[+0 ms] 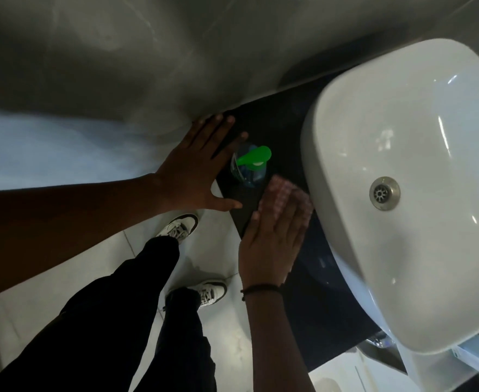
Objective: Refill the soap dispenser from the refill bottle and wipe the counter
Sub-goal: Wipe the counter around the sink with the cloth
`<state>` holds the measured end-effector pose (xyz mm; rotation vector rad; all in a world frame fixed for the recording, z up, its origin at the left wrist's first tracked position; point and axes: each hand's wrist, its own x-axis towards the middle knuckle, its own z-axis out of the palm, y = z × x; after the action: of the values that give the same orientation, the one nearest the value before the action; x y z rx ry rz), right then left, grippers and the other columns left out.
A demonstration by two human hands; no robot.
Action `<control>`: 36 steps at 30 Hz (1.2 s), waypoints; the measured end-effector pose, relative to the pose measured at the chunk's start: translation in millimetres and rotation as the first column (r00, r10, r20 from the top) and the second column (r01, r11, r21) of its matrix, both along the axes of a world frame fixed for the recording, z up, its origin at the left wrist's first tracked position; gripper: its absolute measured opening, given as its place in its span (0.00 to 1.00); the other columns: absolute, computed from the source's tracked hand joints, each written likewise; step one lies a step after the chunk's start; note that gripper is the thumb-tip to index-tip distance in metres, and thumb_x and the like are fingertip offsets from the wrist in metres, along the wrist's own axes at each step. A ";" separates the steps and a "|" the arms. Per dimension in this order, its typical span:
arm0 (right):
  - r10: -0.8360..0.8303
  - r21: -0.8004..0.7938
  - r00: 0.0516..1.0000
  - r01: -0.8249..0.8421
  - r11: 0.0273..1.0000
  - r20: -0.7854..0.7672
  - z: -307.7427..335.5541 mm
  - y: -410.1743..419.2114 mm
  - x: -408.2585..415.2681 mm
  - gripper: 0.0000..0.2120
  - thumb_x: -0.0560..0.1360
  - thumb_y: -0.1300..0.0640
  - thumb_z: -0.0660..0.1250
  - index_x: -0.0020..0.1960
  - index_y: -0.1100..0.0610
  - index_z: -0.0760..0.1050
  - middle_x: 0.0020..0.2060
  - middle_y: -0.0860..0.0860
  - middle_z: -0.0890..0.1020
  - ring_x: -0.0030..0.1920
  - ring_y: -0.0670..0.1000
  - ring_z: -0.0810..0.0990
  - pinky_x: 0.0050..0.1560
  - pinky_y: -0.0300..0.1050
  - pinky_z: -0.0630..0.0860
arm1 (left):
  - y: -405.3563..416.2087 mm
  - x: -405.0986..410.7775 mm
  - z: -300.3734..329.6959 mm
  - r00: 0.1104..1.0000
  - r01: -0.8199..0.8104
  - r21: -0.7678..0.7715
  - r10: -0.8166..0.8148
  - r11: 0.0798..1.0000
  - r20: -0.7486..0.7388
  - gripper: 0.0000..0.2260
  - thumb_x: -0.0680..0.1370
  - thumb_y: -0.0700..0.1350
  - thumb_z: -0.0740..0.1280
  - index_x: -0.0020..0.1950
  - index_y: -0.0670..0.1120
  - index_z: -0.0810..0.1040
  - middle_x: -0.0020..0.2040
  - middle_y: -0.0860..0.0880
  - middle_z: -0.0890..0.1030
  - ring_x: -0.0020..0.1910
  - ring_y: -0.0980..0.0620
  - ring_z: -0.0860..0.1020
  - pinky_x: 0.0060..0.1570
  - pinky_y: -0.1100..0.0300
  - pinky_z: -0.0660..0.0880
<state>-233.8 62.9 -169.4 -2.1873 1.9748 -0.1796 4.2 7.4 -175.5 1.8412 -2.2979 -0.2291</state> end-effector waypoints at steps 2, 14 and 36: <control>0.116 0.026 0.993 -0.116 0.993 -0.020 2.7 24.4 -21.5 0.29 0.87 0.42 0.47 0.85 0.46 0.43 0.84 0.59 0.55 0.85 0.60 0.48 0.83 0.62 0.54 | 0.5 -1.4 -0.3 1.000 -0.005 -0.002 0.005 1.000 0.003 0.59 0.72 0.84 0.58 0.89 0.45 0.49 0.88 0.36 0.49 0.88 0.36 0.46 0.86 0.38 0.46; 0.013 0.065 1.000 -0.013 0.998 -0.006 10.3 27.5 -23.2 0.29 0.87 0.42 0.44 0.85 0.45 0.41 0.85 0.57 0.49 0.85 0.61 0.48 0.84 0.61 0.52 | 1.5 -3.7 10.9 1.000 -0.011 0.054 0.010 0.999 0.014 0.59 0.72 0.83 0.58 0.89 0.44 0.48 0.88 0.36 0.48 0.88 0.35 0.46 0.86 0.38 0.48; 0.091 0.099 0.996 -0.090 0.991 -0.005 9.2 30.7 -12.4 0.29 0.87 0.42 0.44 0.85 0.46 0.42 0.85 0.57 0.52 0.85 0.59 0.47 0.84 0.61 0.53 | 14.4 -17.1 21.6 0.994 -0.109 0.127 0.105 0.986 0.032 0.63 0.72 0.82 0.56 0.87 0.34 0.46 0.87 0.32 0.49 0.87 0.33 0.47 0.86 0.40 0.46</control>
<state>-246.2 93.6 -160.2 -2.2132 1.8424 -0.0571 -12.9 21.8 -153.9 2.0339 -2.2402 -0.3471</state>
